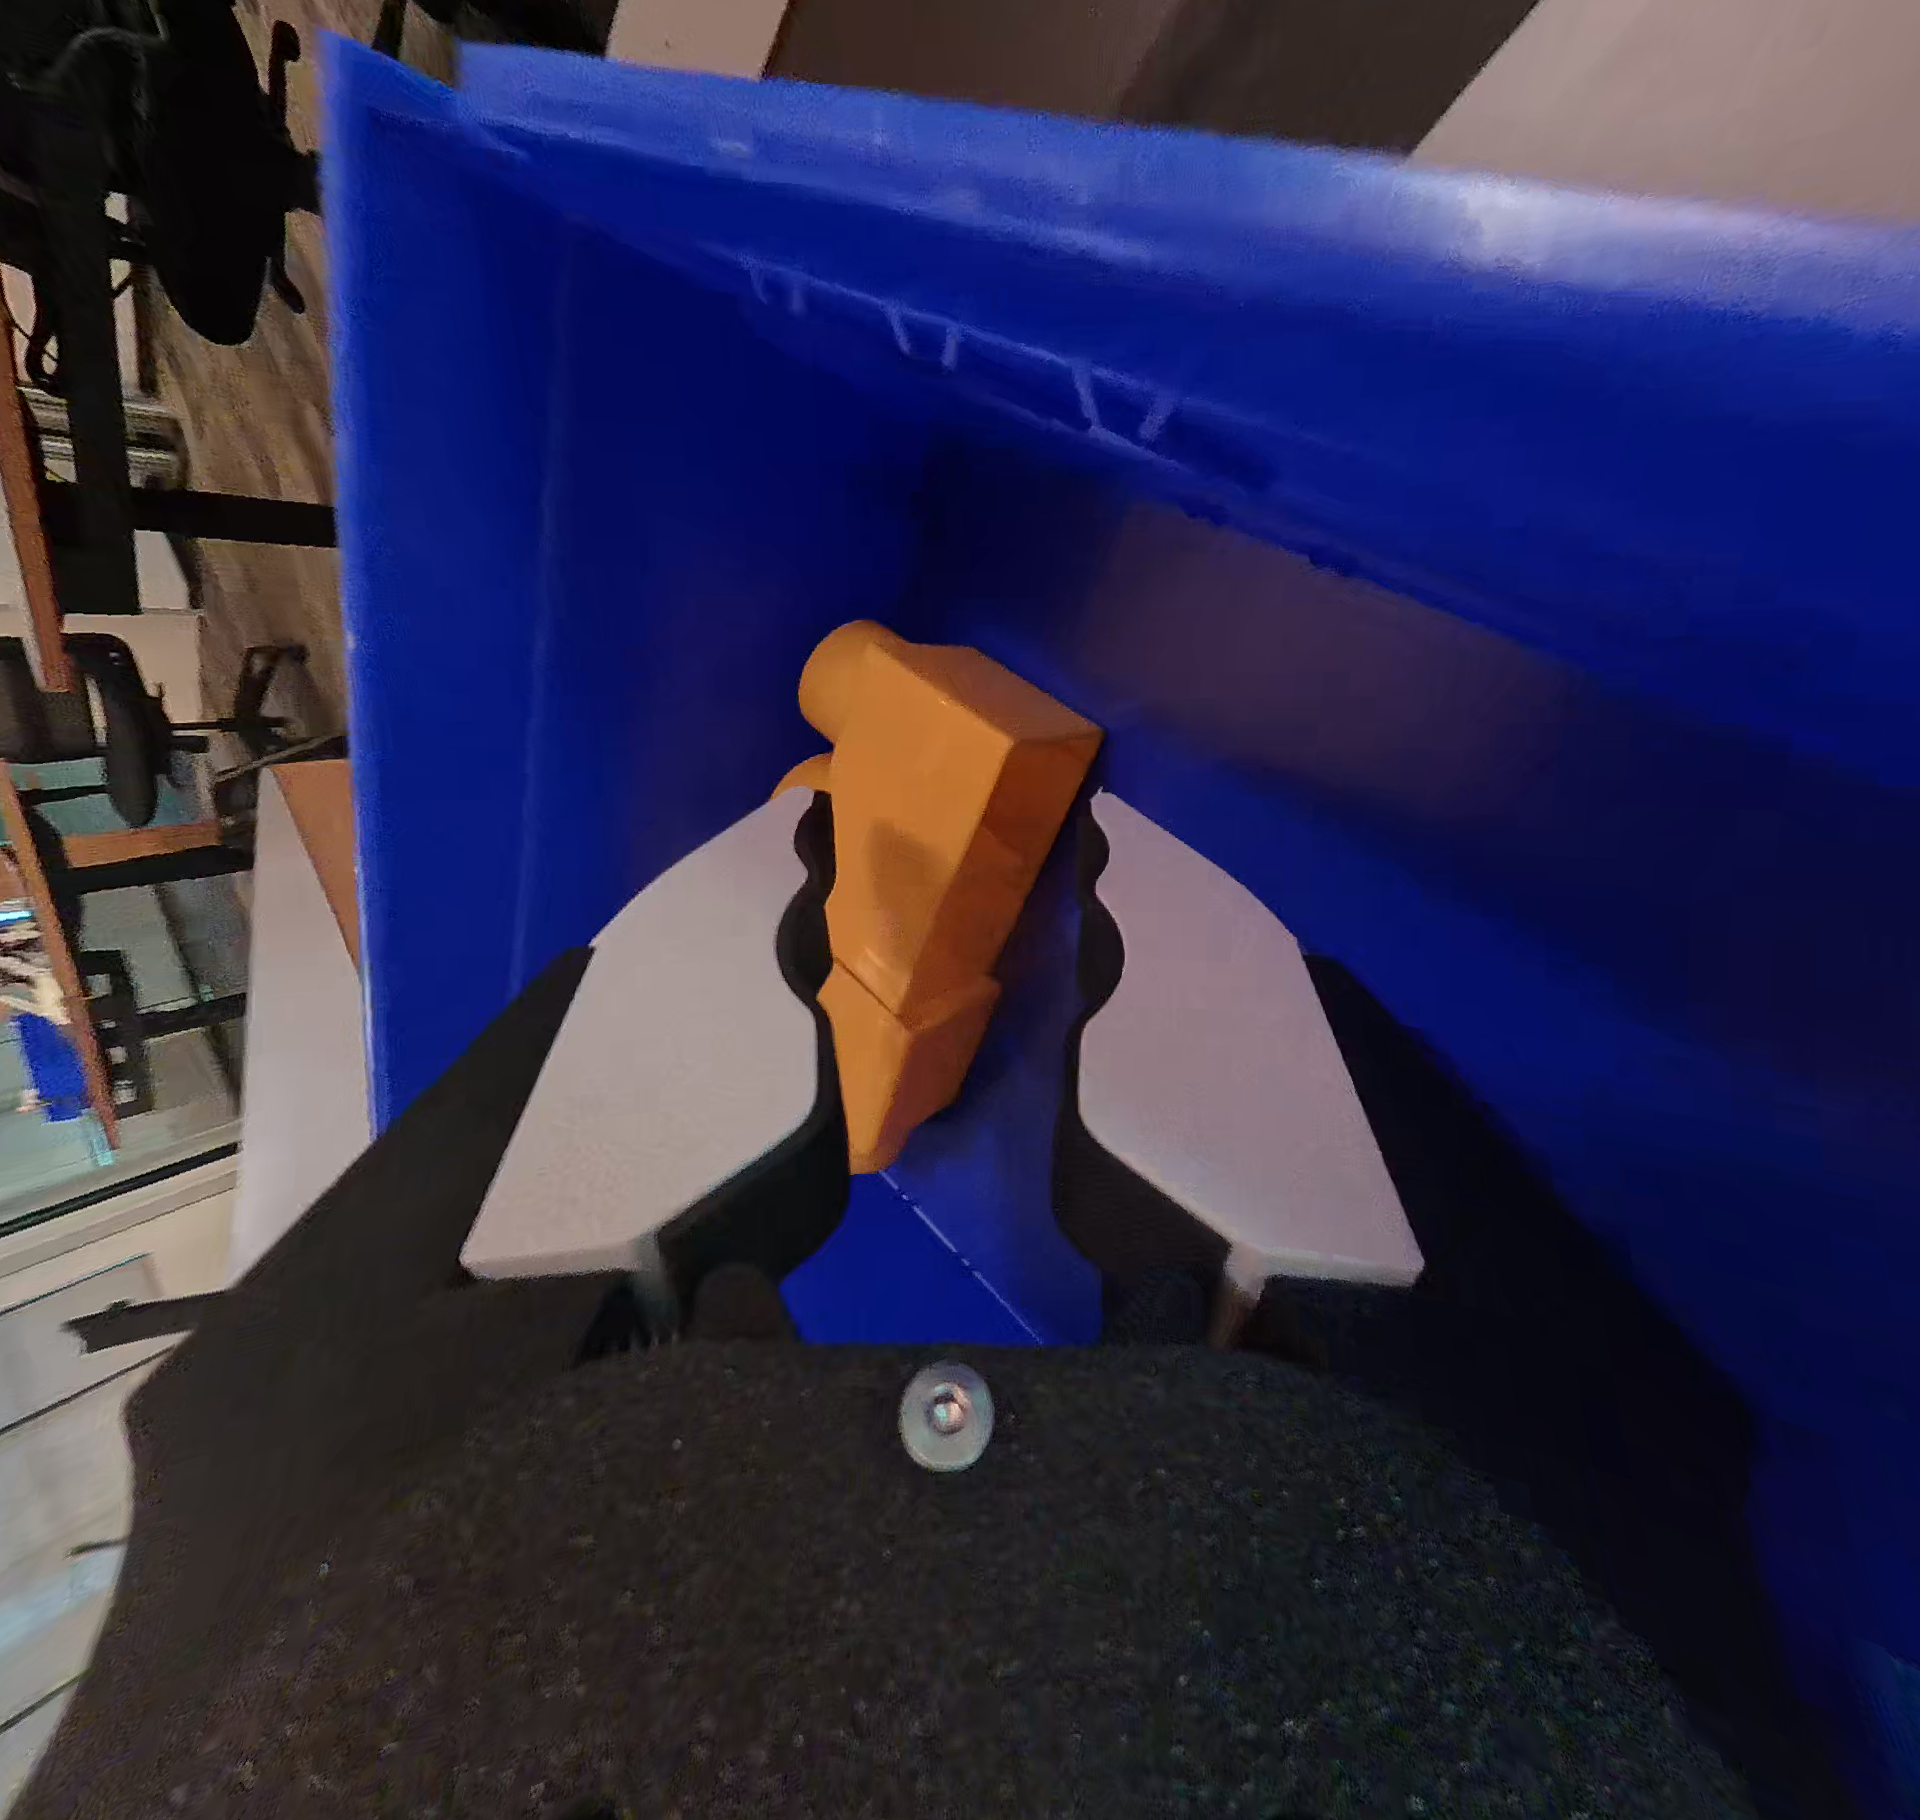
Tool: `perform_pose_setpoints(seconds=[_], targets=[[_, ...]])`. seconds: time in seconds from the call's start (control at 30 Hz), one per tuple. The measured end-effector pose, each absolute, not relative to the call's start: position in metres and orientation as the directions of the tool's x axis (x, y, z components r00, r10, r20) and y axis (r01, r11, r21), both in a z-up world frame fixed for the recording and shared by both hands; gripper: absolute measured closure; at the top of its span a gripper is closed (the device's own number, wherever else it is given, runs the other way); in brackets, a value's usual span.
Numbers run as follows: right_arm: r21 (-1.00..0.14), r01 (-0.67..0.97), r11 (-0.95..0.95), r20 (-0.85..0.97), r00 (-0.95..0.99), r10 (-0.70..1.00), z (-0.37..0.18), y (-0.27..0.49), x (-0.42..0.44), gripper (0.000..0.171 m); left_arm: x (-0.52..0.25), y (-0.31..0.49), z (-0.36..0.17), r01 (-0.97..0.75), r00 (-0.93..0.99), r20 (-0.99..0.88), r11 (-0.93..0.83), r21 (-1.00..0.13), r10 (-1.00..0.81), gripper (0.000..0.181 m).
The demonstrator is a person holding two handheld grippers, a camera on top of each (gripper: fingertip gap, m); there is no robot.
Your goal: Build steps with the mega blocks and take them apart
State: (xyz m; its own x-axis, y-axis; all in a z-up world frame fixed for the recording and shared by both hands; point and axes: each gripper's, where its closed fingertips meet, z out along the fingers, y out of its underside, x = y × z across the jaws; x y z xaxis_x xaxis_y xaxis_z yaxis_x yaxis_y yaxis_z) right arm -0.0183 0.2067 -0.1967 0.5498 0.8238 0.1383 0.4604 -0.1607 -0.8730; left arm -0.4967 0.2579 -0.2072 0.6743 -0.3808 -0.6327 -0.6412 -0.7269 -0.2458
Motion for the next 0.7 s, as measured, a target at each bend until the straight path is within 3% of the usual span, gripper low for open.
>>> perform_pose_setpoints(seconds=[0.13,0.23,0.37,0.7], targets=[[-0.873,0.462,-0.160,0.134,0.541,0.830,-0.197,0.205,-0.020,0.171,-0.506,0.261,-0.218,-0.650,0.637,-0.665,-0.736,-0.191,-0.390,0.140],[-0.873,0.461,-0.160,0.131,0.538,0.833,-0.198,0.205,-0.020,0.171,-0.513,0.267,-0.212,-0.657,0.597,-0.730,-0.725,-0.206,-0.333,0.159],[-0.872,0.462,-0.159,0.132,0.536,0.834,-0.198,0.205,-0.020,0.171,-0.519,0.269,-0.203,-0.684,0.511,-0.815,-0.703,-0.192,-0.275,0.171],[-0.879,0.455,-0.139,0.144,0.534,0.833,-0.192,0.204,-0.020,0.171,-0.519,0.251,-0.144,-0.677,0.499,-0.865,-0.648,-0.350,-0.054,0.175]])
